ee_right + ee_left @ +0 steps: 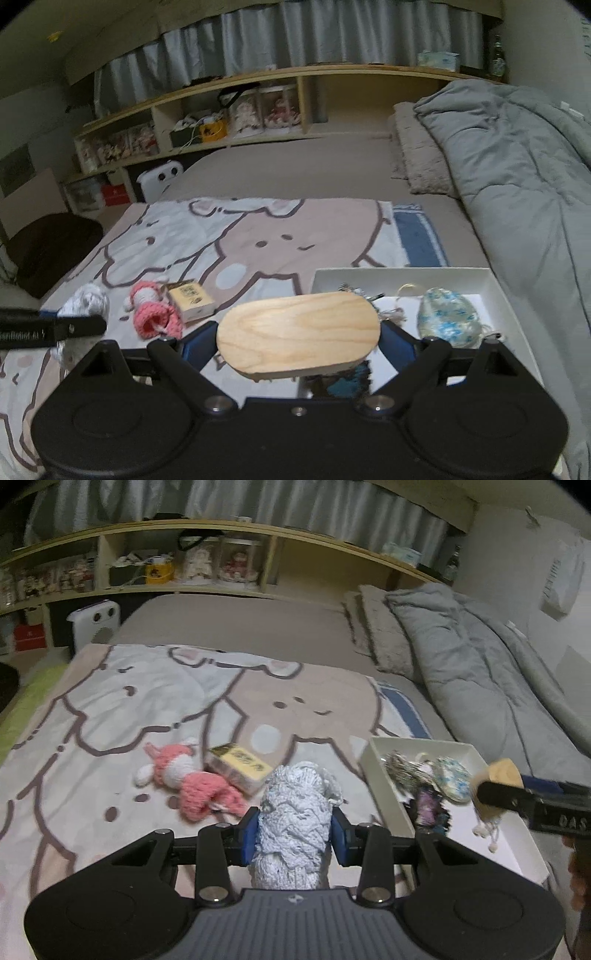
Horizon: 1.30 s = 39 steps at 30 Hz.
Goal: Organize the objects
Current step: 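Carry the roll and wooden box over the white tray with both tools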
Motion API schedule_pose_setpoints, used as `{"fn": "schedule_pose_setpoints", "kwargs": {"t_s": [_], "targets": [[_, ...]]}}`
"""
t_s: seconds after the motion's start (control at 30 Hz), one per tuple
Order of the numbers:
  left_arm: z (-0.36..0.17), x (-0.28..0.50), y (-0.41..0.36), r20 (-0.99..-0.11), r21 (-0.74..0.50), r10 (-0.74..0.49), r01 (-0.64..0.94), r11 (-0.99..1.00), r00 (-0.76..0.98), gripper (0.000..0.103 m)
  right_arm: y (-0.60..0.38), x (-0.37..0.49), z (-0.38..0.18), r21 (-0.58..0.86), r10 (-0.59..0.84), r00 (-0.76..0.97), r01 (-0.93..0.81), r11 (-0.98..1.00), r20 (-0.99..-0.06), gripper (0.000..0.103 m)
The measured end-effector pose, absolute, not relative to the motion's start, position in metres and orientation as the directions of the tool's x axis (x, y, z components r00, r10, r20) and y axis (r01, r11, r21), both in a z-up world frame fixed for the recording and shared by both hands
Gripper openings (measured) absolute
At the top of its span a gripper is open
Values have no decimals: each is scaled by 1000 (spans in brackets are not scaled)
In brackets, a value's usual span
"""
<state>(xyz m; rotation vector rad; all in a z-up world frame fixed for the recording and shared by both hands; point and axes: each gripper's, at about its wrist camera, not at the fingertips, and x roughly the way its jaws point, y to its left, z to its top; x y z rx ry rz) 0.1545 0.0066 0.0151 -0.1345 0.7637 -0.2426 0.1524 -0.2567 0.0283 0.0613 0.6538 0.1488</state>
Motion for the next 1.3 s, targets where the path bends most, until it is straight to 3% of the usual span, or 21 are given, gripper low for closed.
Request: {"fn": "schedule_pose_setpoints", "kwargs": {"t_s": [0.43,0.83,1.1,1.3], "targets": [[1,161,-99,-695,-221,-414,373,901,588,41,-323,178,13,109,47,772,29,994,-634,92],[-33,181,-187,-749,-242,-525,571,785,404,41,-371,213,-28,195,48,701,131,972,-712,92],[-61,195,-223,-784,-235,-542,664,710,302,41,-370,237,-60,154,20,654,148,977,-756,92],[-76,212,-229,-796,-236,-549,704,670,255,41,-362,248,-72,203,103,640,83,976,-761,93]]}}
